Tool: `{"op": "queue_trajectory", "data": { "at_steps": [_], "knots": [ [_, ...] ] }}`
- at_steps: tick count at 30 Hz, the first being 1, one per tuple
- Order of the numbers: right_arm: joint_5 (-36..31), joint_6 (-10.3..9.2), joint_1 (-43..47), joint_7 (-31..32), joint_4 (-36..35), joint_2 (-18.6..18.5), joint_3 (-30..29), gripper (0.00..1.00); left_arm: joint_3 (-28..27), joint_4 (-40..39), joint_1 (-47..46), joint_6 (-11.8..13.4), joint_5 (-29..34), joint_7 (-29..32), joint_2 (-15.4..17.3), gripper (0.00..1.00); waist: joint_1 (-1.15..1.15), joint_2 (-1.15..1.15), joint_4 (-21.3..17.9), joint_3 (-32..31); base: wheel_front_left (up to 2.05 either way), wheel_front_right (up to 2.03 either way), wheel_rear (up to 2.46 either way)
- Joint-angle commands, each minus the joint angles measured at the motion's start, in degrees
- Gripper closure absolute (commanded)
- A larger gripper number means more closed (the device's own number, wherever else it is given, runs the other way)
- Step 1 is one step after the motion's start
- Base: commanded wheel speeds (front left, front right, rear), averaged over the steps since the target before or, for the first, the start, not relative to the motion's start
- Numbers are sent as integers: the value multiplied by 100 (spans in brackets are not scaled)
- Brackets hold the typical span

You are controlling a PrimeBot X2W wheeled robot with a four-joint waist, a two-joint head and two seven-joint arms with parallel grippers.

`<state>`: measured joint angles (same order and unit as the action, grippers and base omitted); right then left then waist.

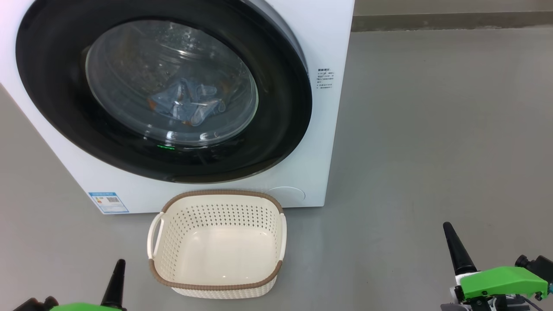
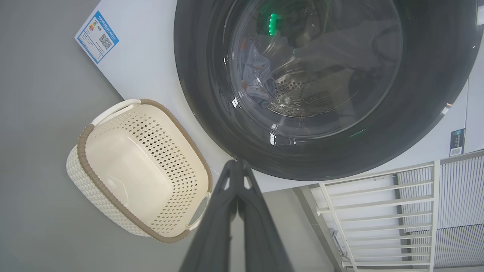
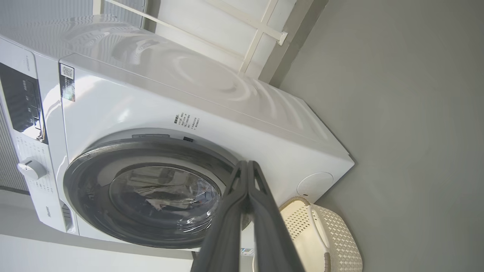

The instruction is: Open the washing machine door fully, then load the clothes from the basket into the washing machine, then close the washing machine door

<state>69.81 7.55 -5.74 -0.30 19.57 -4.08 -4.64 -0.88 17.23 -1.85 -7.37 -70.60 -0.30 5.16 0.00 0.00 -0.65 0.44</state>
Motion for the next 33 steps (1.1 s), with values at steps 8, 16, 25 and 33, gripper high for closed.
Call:
{"op": "queue_trajectory", "data": {
  "at_steps": [8, 16, 25, 33],
  "knots": [
    [612, -4, -66, 185, -266, 4, -4, 100, -272, -200, -323, -10, -576, 188, 1, 100, 0, 0, 15, -6, 0, 0, 0],
    [997, -5, -61, 303, -335, 32, -48, 100, -343, -228, -350, -10, -950, 306, -53, 100, 0, 0, 27, -11, 0, 0, 0],
    [1495, -6, -54, 455, -423, 67, -105, 100, -434, -265, -384, -11, -1433, 458, -123, 100, 0, 0, 42, -17, 0, 0, 0],
    [1992, -6, -48, 607, -512, 103, -162, 100, -525, -302, -418, -12, -1917, 609, -194, 100, 0, 0, 58, -24, 0, 0, 0]
  ]
}}
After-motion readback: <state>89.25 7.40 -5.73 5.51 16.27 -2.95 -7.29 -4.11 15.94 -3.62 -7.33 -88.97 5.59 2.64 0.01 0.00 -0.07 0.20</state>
